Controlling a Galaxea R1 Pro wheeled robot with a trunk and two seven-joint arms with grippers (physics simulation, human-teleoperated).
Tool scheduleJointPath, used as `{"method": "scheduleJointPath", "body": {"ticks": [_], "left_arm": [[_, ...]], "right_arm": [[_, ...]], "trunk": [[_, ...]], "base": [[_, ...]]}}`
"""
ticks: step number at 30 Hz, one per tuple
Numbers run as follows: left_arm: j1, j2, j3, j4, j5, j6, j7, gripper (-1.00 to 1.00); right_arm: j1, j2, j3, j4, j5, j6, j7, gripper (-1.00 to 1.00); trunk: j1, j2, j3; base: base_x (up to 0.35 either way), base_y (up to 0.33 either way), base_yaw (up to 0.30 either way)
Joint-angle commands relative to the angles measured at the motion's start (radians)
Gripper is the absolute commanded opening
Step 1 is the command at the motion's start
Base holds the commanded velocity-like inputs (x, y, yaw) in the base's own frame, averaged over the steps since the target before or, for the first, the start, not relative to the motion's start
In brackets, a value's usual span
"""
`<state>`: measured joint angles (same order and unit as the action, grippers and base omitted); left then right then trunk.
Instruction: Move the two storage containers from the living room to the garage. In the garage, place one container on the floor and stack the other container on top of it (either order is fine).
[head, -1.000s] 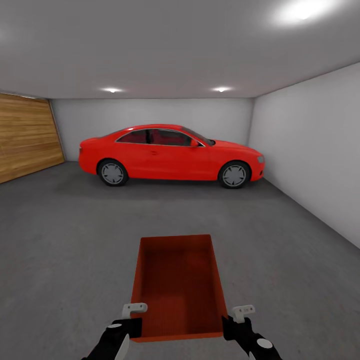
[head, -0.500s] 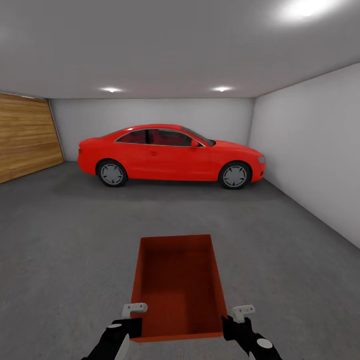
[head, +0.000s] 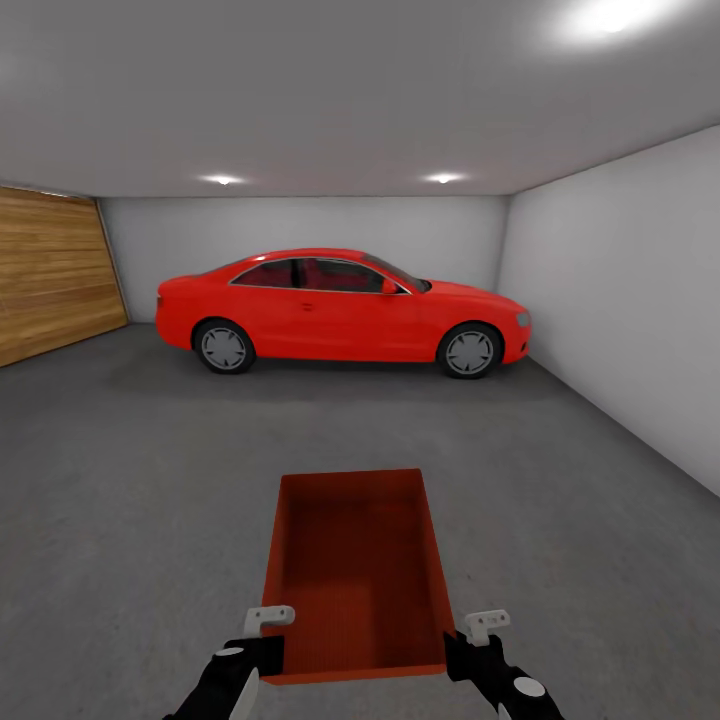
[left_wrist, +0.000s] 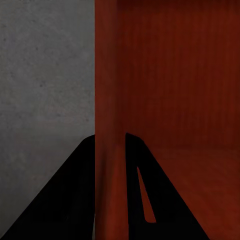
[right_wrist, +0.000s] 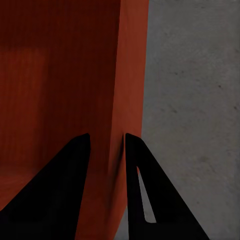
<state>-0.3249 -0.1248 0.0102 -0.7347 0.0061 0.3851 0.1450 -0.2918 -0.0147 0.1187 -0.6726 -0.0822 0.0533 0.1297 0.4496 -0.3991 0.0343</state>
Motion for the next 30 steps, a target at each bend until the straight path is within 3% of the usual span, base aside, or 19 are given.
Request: {"method": "scheduleJointPath", "body": {"ticks": [1,13,30], "left_arm": [[0.0,0.05,0.013,0.0,-0.02,0.009,0.021,-1.0],[0.0,0.05,0.013,0.0,-0.02,0.009,0.021,-1.0],[0.0,0.05,0.013,0.0,-0.02,0.009,0.021,-1.0]], "right_arm": [[0.0,-0.002,0.015,-0.004,0.004,-0.012,0.018,-1.0],[0.0,-0.002,0.015,-0.004,0.004,-0.011,0.018,-1.0],[0.0,-0.002,0.015,-0.004,0.004,-0.01,0.018,-1.0]], "trunk": [[0.0,-0.001,0.0],[0.0,-0.001,0.0],[0.0,-0.001,0.0]], "base": [[0.0,0.0,0.0],[0.059,0.0,0.0],[0.317,0.0,0.0]]}}
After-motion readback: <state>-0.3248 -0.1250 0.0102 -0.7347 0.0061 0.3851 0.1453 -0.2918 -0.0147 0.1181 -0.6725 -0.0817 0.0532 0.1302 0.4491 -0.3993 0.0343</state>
